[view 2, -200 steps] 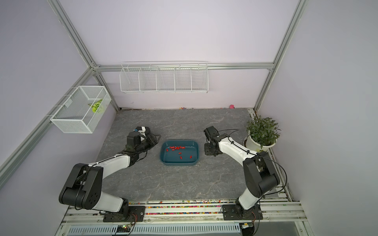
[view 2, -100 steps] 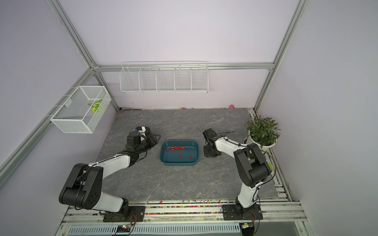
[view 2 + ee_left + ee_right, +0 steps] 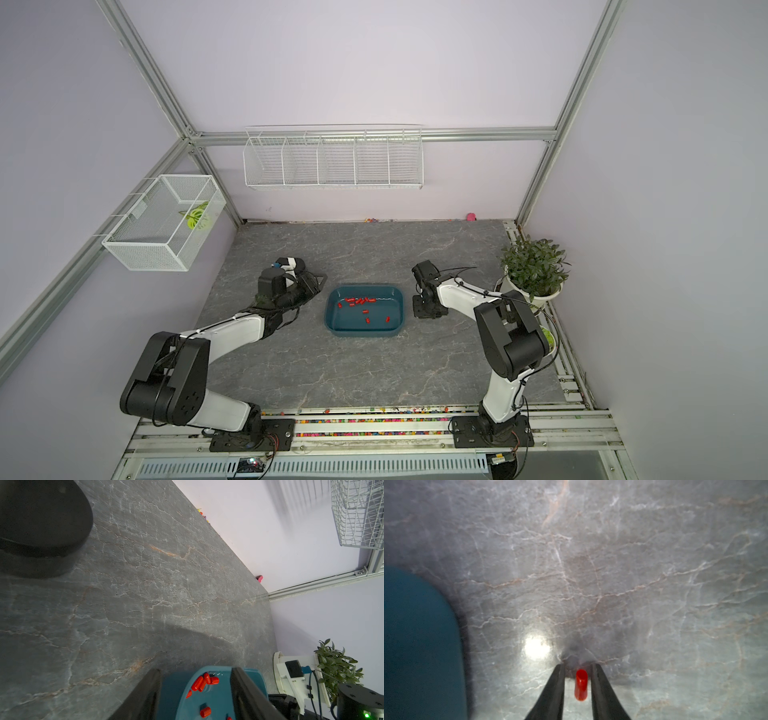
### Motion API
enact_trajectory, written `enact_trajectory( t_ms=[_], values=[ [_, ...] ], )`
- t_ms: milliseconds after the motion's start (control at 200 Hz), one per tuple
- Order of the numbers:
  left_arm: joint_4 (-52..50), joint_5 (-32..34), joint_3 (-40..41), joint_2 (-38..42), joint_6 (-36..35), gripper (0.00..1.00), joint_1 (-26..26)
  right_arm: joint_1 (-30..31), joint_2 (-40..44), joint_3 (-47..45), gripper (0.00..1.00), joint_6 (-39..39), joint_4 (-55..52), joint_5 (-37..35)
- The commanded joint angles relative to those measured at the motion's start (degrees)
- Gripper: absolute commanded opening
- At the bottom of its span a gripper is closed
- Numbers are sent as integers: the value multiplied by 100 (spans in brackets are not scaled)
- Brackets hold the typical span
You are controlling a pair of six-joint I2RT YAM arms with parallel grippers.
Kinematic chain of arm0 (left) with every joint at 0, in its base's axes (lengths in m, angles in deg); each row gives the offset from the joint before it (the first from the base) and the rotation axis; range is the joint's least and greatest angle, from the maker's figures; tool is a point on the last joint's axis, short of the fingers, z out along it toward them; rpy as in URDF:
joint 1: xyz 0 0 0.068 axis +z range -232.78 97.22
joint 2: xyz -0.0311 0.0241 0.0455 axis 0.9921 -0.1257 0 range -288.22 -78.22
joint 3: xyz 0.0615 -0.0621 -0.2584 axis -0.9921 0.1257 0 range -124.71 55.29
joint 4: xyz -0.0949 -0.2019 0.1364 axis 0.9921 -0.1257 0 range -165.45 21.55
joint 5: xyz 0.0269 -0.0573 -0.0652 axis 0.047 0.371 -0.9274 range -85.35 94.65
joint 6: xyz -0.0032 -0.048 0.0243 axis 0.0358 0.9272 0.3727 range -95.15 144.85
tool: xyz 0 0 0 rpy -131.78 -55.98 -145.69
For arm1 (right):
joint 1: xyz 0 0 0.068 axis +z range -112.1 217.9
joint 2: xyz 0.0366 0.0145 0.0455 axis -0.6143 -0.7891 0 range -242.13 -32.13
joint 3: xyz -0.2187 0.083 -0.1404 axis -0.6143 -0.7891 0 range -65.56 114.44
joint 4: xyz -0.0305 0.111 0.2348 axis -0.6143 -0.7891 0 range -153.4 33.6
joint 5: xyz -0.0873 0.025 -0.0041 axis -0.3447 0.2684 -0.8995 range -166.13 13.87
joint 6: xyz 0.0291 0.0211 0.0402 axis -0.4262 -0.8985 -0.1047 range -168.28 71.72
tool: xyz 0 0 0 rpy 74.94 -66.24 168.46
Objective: Take the screw protection sleeves out of the storage box
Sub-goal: Place the screw protection sleeve at the center of the board.
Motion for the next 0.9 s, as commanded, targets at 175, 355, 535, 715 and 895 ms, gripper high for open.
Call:
enact_trajectory(
  t_ms=[175,355,535,715,895],
  values=[
    [8,-65,2,-69,17,60,15,-30,194,45,39,85,-445,-162],
    [-1,-60,-8,-79,16,60,11,-31,453,97,43,137,-591,-199],
    [-14,-65,-16,-90,1,60,9,35,776,286,42,237,-871,-275],
    [-42,-61,-68,-126,-8,60,11,554,1479,650,40,676,-793,147],
    [-73,-83,-130,-204,-8,60,15,827,1291,1288,40,622,-681,689]
  ],
)
